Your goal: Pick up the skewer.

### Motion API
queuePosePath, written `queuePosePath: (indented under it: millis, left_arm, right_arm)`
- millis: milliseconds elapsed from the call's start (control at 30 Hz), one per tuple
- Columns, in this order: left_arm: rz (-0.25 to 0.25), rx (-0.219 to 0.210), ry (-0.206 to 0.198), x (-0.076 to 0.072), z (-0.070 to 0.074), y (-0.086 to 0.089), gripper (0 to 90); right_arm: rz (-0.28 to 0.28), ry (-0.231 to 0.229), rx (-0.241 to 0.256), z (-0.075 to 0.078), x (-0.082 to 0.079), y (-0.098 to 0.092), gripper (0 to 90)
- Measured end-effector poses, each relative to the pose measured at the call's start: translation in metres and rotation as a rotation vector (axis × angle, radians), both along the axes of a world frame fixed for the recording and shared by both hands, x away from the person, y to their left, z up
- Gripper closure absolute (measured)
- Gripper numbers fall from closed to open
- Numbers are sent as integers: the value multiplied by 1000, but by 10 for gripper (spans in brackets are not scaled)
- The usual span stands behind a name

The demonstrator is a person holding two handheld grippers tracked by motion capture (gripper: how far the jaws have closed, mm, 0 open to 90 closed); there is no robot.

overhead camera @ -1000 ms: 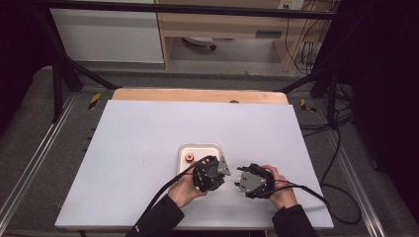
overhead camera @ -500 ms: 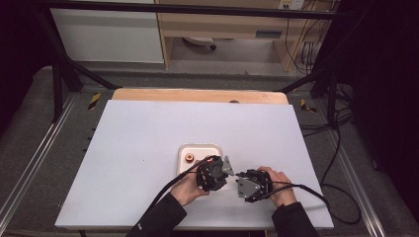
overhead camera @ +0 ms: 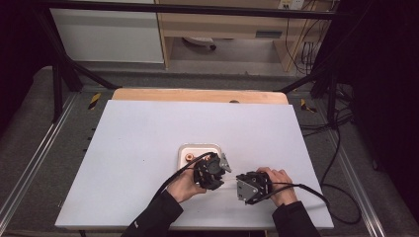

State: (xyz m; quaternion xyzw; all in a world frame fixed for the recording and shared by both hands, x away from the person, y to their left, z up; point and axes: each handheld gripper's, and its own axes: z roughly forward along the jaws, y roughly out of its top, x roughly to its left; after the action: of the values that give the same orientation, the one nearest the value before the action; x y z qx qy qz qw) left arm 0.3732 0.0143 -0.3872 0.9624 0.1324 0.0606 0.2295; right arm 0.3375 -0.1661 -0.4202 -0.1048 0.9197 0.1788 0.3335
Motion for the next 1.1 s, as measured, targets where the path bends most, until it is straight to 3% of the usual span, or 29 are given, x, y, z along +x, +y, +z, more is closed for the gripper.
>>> queuePosePath:
  millis: [333, 500, 767, 1100]
  left_arm:
    - [10, 90, 37, 6, -8, -5, 819]
    - [-9, 109, 46, 7, -12, -11, 843]
    - [-26, 141, 48, 5, -14, -17, 878]
    - [-22, 141, 43, 3, -13, -16, 888]
  right_arm:
    - [5, -32, -61, -1, -1, 5, 888]
    - [22, -43, -104, -2, -2, 9, 889]
    - [40, -54, -124, -3, -3, 12, 889]
    - [40, -78, -110, -1, -4, 12, 869]
